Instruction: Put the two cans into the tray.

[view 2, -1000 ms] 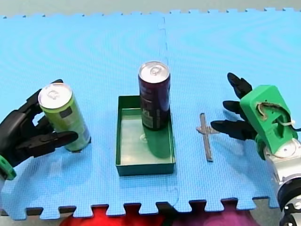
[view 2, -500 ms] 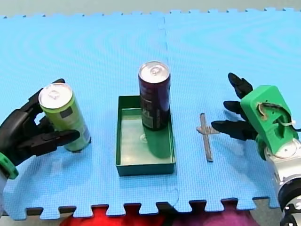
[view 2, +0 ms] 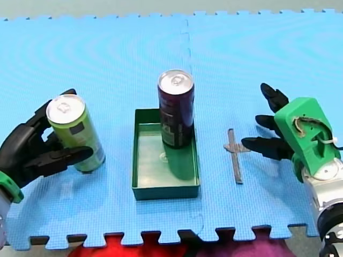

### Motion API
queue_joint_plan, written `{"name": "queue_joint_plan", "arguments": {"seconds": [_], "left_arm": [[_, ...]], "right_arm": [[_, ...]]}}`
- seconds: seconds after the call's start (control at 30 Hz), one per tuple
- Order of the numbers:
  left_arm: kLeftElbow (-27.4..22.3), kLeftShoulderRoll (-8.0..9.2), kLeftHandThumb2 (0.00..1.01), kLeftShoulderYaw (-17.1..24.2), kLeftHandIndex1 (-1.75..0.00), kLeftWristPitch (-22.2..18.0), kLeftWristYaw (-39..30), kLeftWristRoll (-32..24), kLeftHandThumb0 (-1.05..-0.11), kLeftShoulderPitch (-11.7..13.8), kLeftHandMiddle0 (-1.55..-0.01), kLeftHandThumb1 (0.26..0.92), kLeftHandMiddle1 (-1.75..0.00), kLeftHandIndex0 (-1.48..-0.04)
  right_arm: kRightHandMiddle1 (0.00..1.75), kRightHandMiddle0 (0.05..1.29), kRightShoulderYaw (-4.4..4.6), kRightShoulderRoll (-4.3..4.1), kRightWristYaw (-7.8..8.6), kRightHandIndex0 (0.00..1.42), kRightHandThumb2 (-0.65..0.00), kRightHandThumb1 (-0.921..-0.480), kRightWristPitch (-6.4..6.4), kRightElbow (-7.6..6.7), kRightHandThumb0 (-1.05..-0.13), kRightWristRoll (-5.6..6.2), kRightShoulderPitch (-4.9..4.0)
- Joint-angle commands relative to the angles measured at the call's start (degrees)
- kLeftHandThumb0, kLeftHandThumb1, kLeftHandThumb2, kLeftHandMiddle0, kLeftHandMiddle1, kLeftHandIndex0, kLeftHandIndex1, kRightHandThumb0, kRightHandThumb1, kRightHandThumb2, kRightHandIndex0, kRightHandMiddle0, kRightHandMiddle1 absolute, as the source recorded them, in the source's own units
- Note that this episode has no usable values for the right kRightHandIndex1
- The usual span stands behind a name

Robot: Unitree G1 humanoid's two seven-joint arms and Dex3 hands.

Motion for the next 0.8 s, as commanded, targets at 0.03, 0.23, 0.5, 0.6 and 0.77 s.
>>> {"name": "queue_joint_plan", "arguments": {"seconds": [0.03, 0.23, 0.5, 0.6, 0.77], "left_arm": [[0.32, 0.05, 0.01, 0.02, -0.01, 0.24, -0.23, 0.02, -1.048, -0.45, -0.16, 0.753, -0.02, -0.14], [0.57, 0.17, 0.01, 0.15, -0.01, 0.16, -0.97, -0.01, -1.048, -0.57, -0.16, 0.758, -0.02, -0.14], [0.43, -0.38, 0.0, 0.59, -0.16, -3.0, 2.41, 0.25, -0.923, -0.65, -0.94, 0.706, -0.41, -1.03], [0.36, -2.07, 0.01, 1.15, -1.47, -6.39, 15.49, 1.68, -0.657, -0.98, -0.82, 0.674, -1.56, -0.72], [0.28, -2.91, 0.03, 0.51, -1.74, -7.3, 21.04, 2.99, -0.224, -0.86, -0.83, 0.741, -1.74, -0.59]], "right_arm": [[0.0, 0.11, -0.17, -0.37, -0.14, 0.25, -0.001, -0.78, -0.01, -0.15, -0.836, 0.23, 0.09], [0.0, 0.11, -0.14, -0.34, -0.28, 0.25, -0.001, -0.782, 0.0, -0.15, -0.842, 0.18, 0.05], [0.0, 0.12, -0.41, -0.29, -0.44, 0.25, -0.001, -0.786, 0.18, -0.07, -0.848, 0.42, 0.02], [0.0, 0.12, -0.6, -0.23, -0.47, 0.25, -0.002, -0.788, 0.26, -0.03, -0.853, 0.56, 0.03], [0.0, 0.12, -0.9, -0.21, -0.43, 0.24, -0.002, -0.791, 0.4, 0.02, -0.861, 0.84, 0.0]]}}
